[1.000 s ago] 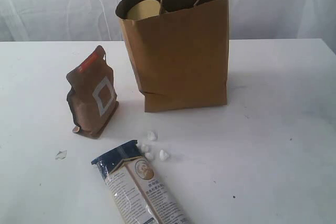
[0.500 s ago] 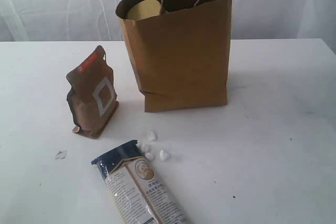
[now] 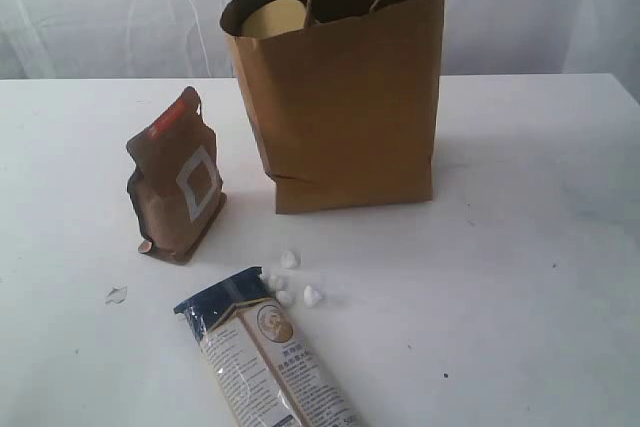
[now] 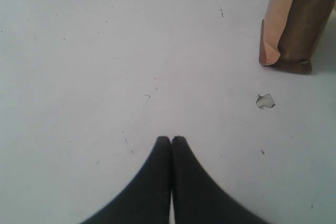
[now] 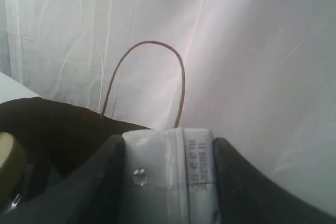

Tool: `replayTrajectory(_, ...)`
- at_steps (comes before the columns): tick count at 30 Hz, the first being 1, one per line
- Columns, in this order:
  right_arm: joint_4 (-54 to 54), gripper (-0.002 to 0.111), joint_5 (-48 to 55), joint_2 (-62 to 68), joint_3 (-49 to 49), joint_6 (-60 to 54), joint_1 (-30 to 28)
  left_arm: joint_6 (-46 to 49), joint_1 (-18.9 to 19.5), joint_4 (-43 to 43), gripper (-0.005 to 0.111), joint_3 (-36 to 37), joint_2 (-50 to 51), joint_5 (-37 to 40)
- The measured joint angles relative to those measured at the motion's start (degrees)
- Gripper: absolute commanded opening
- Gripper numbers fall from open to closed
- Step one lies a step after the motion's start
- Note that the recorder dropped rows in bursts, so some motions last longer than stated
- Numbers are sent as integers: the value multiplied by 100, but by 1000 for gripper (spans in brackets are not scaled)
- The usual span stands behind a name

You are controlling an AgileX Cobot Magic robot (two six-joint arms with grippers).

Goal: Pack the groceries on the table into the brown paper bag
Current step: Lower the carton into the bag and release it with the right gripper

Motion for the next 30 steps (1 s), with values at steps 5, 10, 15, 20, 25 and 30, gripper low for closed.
replayTrajectory(5,3,46,-11,0,0,67,0,0,0,0,0,0,0,0)
replayTrajectory(10,3,46,-11,5,0,411,0,0,0,0,0,0,0,0)
replayTrajectory(15,3,54,1,5,0,496,0,0,0,0,0,0,0,0)
replayTrajectory(20,23,70,1,5,0,508,0,0,0,0,0,0,0,0)
replayTrajectory(25,23,72,1,5,0,508,0,0,0,0,0,0,0,0)
replayTrajectory(30,23,72,1,5,0,508,0,0,0,0,0,0,0,0)
